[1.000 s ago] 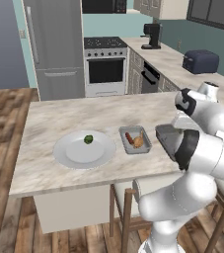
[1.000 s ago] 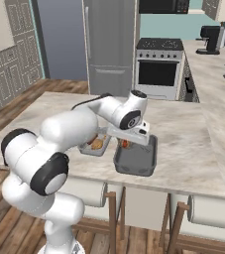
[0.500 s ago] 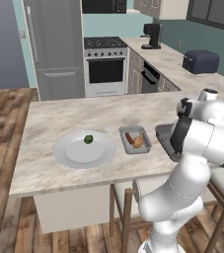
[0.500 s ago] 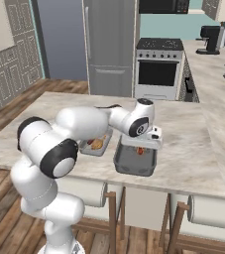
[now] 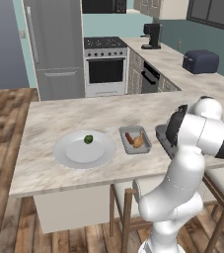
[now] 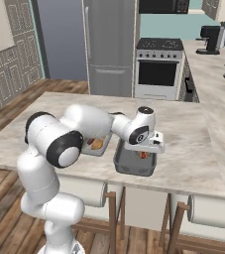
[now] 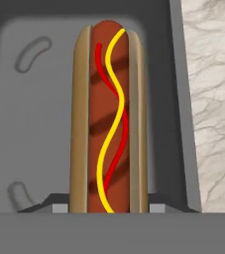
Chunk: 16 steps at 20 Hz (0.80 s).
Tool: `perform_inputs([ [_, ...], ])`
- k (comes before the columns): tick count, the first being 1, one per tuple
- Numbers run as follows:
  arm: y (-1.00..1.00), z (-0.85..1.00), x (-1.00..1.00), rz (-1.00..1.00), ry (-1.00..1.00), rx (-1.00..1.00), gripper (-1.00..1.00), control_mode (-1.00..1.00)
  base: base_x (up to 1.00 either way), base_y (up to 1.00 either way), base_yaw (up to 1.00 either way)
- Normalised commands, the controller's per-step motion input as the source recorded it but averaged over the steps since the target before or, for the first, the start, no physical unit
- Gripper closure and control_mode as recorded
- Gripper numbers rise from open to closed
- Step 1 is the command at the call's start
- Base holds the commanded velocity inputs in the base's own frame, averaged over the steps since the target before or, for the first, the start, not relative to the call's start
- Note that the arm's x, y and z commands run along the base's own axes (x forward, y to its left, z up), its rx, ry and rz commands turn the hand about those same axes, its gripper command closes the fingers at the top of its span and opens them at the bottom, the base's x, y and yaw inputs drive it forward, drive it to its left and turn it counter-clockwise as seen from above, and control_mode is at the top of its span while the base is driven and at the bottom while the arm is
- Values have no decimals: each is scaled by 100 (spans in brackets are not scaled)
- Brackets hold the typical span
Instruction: Place one cooked food and one vegetable from the large plate to each tupperware container.
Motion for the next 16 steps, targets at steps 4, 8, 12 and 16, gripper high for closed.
perform_inputs([
  [4, 0, -34, 38, -3, 0, -6, 100, -100, 0, 0, 0],
  [8, -2, -16, 9, 0, -1, 0, 100, -100, 0, 0, 0],
  [12, 0, 0, 0, 0, 0, 0, -100, -100, 0, 0, 0],
  [16, 0, 0, 0, 0, 0, 0, -100, -100, 0, 0, 0],
])
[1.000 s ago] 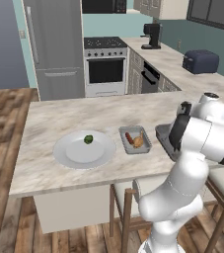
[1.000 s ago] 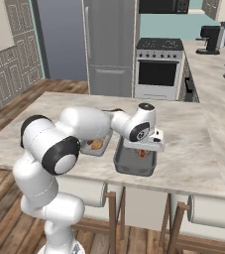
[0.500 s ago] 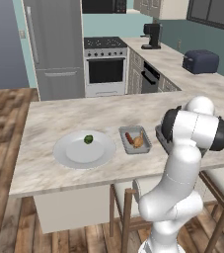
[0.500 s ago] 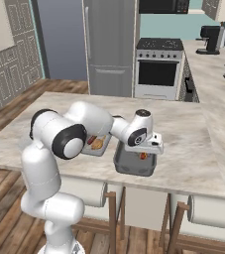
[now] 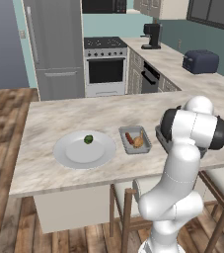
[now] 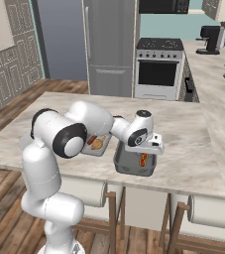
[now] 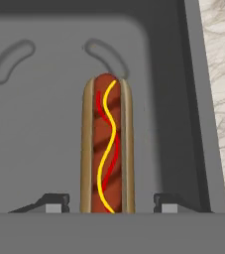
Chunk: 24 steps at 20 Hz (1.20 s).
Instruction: Place one cooked food and one vegetable from the large plate to each tupperware container.
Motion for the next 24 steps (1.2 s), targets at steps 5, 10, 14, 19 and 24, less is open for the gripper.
perform_inputs([
  [5, 1, 0, 0, 1, 0, 0, -100, -100, 0, 0, 0],
  [10, 47, 49, 0, -4, 2, -4, -100, -100, 0, 0, 0],
  [14, 83, 99, 10, -12, 0, 1, -100, -100, 0, 0, 0],
  [19, 99, 53, 0, -1, 0, 3, -100, -100, 0, 0, 0],
  [24, 100, 21, 0, 0, -4, 7, -100, -100, 0, 0, 0],
])
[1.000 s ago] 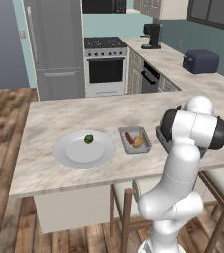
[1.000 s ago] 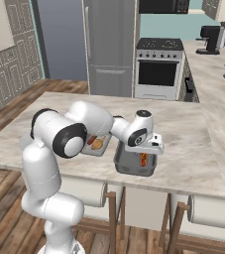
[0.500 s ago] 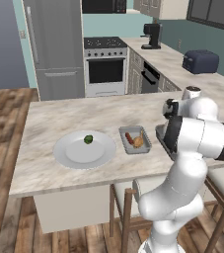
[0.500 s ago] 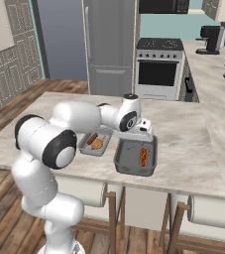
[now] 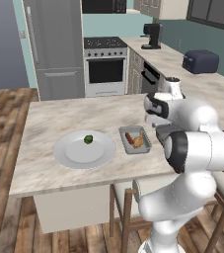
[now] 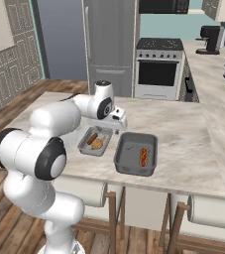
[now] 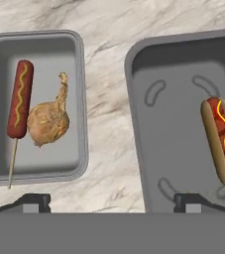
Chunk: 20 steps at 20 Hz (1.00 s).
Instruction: Place one cooked food and one vegetable from the large plate to each tupperware container.
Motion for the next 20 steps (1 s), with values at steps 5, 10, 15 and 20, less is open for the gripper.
perform_inputs([
  [5, 100, 2, 25, 6, -1, 9, -100, -100, 0, 0, 0],
  [10, 100, 0, 41, 18, 0, 2, -100, -100, 0, 0, 0],
  [15, 100, 0, 21, 32, -1, -1, -100, -100, 0, 0, 0],
  [20, 100, -11, 13, 9, 4, -22, -100, -100, 0, 0, 0],
])
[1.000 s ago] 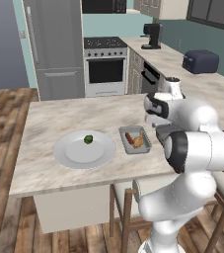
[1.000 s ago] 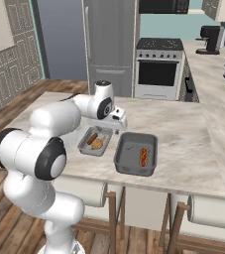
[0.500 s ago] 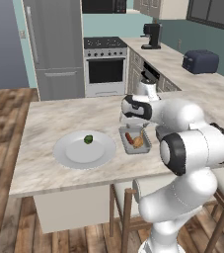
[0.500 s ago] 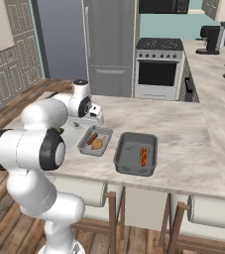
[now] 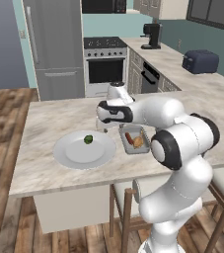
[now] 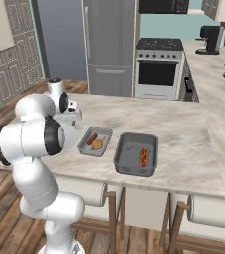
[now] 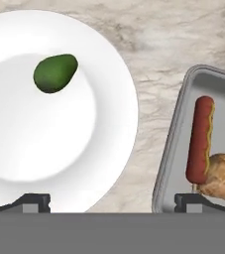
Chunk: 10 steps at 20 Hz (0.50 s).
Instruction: Place one cooked food and one vegetable from the large plate to each tupperware container.
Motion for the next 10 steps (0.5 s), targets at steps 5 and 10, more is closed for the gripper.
perform_inputs([
  [5, 85, -36, 9, -16, 1, -12, -100, -100, 0, 0, 0],
  [10, 58, -42, 38, -34, 0, 1, -100, -100, 0, 0, 0],
])
